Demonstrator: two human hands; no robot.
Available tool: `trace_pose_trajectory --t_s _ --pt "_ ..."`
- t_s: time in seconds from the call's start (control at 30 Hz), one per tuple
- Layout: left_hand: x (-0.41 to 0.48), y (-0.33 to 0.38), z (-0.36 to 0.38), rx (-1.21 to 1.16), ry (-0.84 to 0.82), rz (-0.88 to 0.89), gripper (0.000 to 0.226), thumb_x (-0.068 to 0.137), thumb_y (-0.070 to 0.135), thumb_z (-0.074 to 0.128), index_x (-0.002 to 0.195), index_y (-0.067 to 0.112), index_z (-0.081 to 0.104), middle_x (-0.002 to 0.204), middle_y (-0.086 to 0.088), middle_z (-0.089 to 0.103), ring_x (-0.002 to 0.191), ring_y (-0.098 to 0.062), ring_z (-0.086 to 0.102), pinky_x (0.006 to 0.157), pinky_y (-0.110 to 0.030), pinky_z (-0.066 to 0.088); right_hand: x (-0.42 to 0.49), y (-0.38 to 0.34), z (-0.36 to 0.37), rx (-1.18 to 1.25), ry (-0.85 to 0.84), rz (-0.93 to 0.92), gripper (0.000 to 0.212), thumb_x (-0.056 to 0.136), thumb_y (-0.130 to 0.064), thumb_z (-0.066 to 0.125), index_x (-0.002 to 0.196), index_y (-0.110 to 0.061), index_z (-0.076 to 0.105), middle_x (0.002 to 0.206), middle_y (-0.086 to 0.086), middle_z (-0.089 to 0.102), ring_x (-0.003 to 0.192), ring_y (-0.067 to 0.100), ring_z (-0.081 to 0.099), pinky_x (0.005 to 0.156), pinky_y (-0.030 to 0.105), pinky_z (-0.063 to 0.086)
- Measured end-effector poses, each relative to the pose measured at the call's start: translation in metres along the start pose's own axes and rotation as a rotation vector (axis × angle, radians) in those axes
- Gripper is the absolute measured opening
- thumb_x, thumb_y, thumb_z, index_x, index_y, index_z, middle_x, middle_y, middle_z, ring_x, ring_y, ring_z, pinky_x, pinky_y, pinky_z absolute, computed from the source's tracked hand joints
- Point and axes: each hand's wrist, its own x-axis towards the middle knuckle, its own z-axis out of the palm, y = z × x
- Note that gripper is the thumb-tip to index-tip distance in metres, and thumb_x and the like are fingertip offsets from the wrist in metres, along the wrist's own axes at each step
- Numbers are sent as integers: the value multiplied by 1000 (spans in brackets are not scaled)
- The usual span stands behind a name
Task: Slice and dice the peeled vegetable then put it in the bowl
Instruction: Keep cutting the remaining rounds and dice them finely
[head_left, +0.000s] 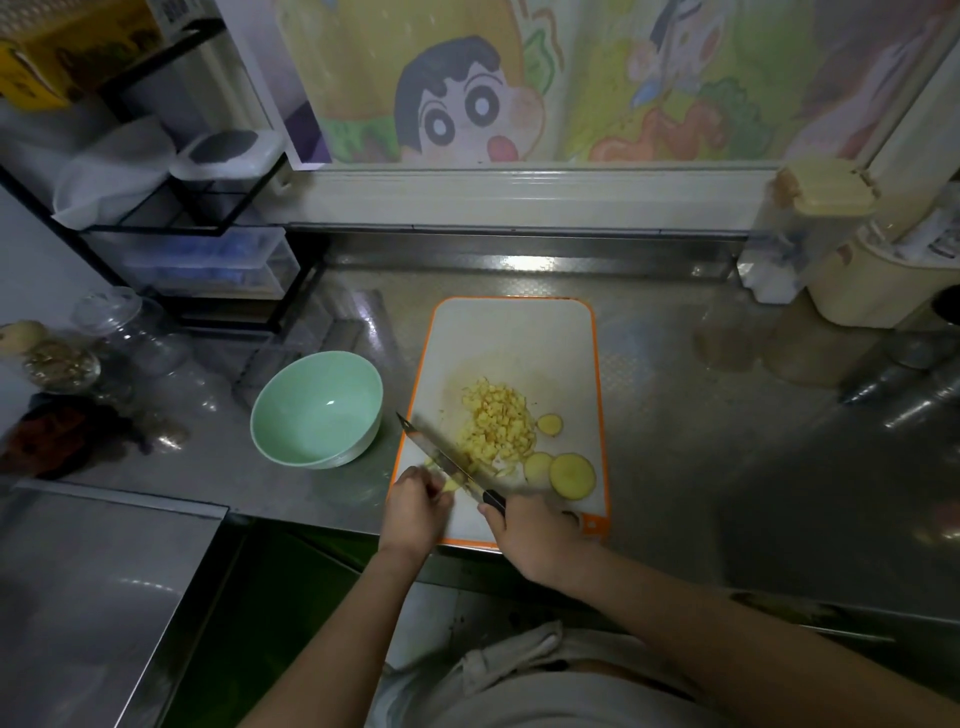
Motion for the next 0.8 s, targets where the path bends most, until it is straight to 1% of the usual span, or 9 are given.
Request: trace_pose_trajectory --t_s 0.07,0.13,0.43,0.53,0.6,0.63,0.67,0.7,0.8 --pt "0 -1 1 -1 3 -5 7 77 4 65 76 3 59 88 -16 61 82 -29 60 70 -24 39 -2 -2 0 -54 24 -1 45 101 -44 31 105 -8 57 103 13 61 99 27 61 65 25 32" --pt "1 -2 1 7 2 3 5 77 4 65 78 1 61 89 -17 62 83 -29 60 71 -25 40 -2 -4 1 -77 25 8 48 101 -44 30 115 -7 56 114 12 61 104 27 60 67 25 33" --pt "1 -3 1 29 -8 22 5 77 5 65 77 1 62 89 -16 61 82 -28 60 71 -26 40 2 -4 4 -35 -19 25 48 101 -44 31 115 -6 57 113 12 62 102 27 60 67 26 32" --pt "1 -4 2 44 -24 31 5 77 7 65 78 2 63 89 -14 60 82 -28 59 71 -26 40 5 -3 4 15 -50 18 46 100 -44 32 106 -6 58 99 10 60 90 24 59 58 24 32" --pt "0 -4 2 42 -23 33 6 78 9 65 78 4 62 89 -14 60 81 -27 59 71 -27 41 9 2 5 75 -86 30 42 100 -44 32 82 -12 53 78 5 53 69 18 52 48 24 27" --pt "0 -4 2 38 -15 34 6 78 9 65 77 5 62 88 -14 60 81 -27 59 70 -27 40 11 5 5 98 -89 36 43 100 -44 33 72 -15 46 70 2 48 63 16 49 47 25 28" --pt "-1 -4 3 37 -8 36 7 78 10 65 75 5 61 87 -14 60 80 -28 59 70 -26 40 14 7 6 109 -87 40 43 100 -44 33 67 -17 41 67 1 46 62 17 49 50 26 33" --pt "-1 -3 2 41 -6 37 7 78 10 66 75 6 61 87 -14 60 80 -28 59 70 -26 39 16 10 8 111 -78 39 43 100 -45 34 69 -16 43 68 3 48 68 20 54 56 27 39" --pt "-1 -2 2 41 -10 52 9 80 11 67 76 5 61 89 -14 59 82 -28 58 72 -27 40 20 16 8 122 -28 13 47 98 -46 35 95 -7 60 92 13 63 92 30 62 79 37 52"
